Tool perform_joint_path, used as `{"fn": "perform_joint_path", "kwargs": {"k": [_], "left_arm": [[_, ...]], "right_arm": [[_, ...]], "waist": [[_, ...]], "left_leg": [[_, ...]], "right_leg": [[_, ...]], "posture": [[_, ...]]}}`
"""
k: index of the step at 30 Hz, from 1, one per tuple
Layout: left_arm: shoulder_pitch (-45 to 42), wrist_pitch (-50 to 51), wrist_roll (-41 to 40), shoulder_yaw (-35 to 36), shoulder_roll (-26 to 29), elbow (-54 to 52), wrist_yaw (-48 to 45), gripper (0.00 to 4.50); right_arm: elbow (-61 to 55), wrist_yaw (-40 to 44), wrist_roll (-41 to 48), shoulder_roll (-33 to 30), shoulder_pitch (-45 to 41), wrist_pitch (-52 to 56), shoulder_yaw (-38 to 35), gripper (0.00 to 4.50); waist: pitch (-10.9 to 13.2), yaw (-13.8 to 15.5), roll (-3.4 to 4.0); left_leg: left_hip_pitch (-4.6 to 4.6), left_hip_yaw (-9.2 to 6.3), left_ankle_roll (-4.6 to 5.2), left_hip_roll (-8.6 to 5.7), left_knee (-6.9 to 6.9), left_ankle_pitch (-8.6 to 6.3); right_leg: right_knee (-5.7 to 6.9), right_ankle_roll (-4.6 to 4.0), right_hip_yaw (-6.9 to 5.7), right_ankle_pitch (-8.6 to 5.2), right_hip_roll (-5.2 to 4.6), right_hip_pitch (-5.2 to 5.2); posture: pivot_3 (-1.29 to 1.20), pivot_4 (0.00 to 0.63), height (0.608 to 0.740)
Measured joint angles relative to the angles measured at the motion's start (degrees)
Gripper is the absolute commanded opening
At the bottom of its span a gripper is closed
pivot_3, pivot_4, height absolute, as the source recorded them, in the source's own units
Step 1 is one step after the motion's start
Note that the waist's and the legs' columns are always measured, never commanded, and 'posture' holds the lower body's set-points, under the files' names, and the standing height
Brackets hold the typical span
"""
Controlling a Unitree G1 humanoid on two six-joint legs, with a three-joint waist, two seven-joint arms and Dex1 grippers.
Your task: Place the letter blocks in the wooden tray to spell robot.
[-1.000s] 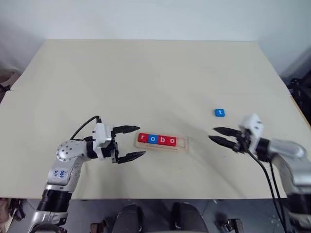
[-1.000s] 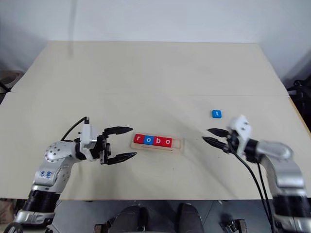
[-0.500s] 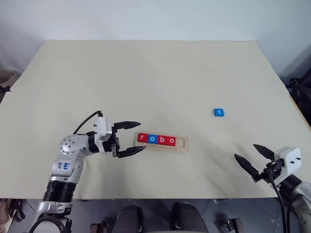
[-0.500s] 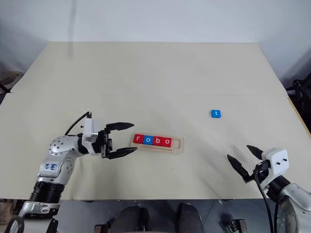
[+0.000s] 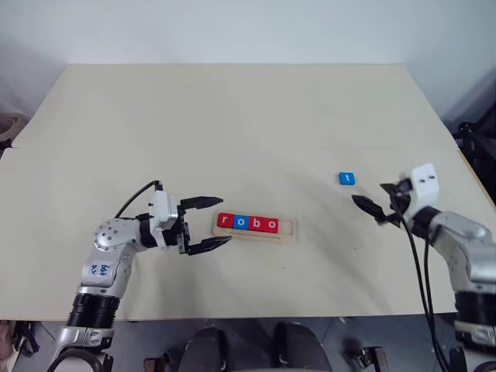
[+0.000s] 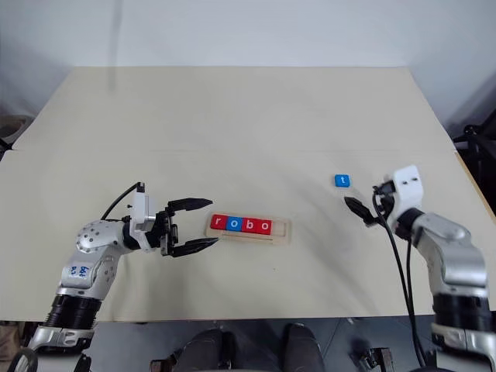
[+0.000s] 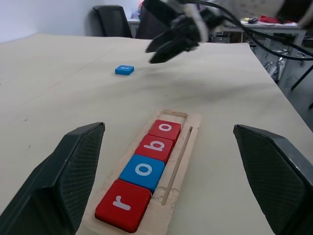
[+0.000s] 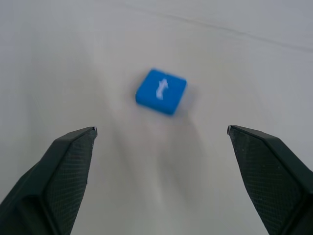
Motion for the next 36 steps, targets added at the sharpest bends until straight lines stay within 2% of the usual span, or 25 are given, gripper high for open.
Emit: {"fn": "perform_joint_path", "kwargs": {"k": [8, 11, 18, 26, 31, 36], "left_arm": [[1.4, 0.0, 0.0, 0.8, 0.3, -2.1, 1.7, 4.50], [1.8, 0.0, 0.0, 0.9, 0.3, -2.4, 2.2, 4.50], [2.5, 0.3, -0.1, 0.9, 0.8, -4.0, 2.6, 4.50], [1.1, 0.6, -0.2, 0.6, 0.7, -3.7, 1.5, 4.50], [-0.2, 0.7, -0.2, -0.4, 0.1, -1.5, 0.0, 4.50], [-2.7, 0.7, -0.2, -1.3, -0.3, 1.1, -1.7, 4.50]], "right_arm": [[16.7, -6.3, -5.5, 3.8, -13.7, 1.2, 4.3, 4.48], [17.9, -8.5, -6.7, 4.7, -14.7, 1.6, 4.4, 3.83], [12.5, -10.7, -6.1, 6.6, -13.2, 5.8, 3.7, 1.47], [-0.3, -10.8, -5.0, 6.3, -6.6, 12.5, 3.2, 1.46], [-22.5, -12.7, -0.1, 7.0, 5.2, 25.9, -0.4, 1.46], [-38.1, -18.1, 2.9, 15.2, 13.6, 35.7, -5.3, 1.46]], "waist": [[0.0, 0.0, 0.00], [0.0, -0.2, 0.00], [0.0, 0.0, 0.01], [0.0, 0.0, 0.01], [0.0, 0.2, 0.00], [0.0, 0.2, 0.00]], "left_leg": [[-0.11, 0.14, 0.01, -0.04, 0.00, 0.01], [-0.10, 0.20, -0.01, -0.01, 0.00, 0.02], [-0.11, 0.19, -0.01, -0.02, 0.01, 0.02], [-0.11, 0.20, -0.01, -0.02, 0.00, 0.01], [-0.17, 0.08, -0.01, -0.03, -0.03, 0.01], [-0.15, 0.05, -0.02, -0.02, -0.03, 0.02]], "right_leg": [[-0.02, 0.02, -0.08, 0.01, -0.06, -0.03], [-0.01, 0.02, -0.08, 0.01, -0.04, -0.03], [-0.01, 0.02, -0.07, 0.01, -0.05, -0.02], [-0.01, 0.02, -0.06, 0.01, -0.04, -0.03], [-0.05, 0.02, -0.09, 0.01, -0.04, -0.06], [0.00, 0.00, -0.09, 0.00, 0.01, -0.06]], "posture": [[0.00, 0.150, 0.740], [0.00, 0.150, 0.740], [0.00, 0.150, 0.740], [0.00, 0.150, 0.740], [0.00, 0.150, 0.740], [0.00, 0.150, 0.740]]}}
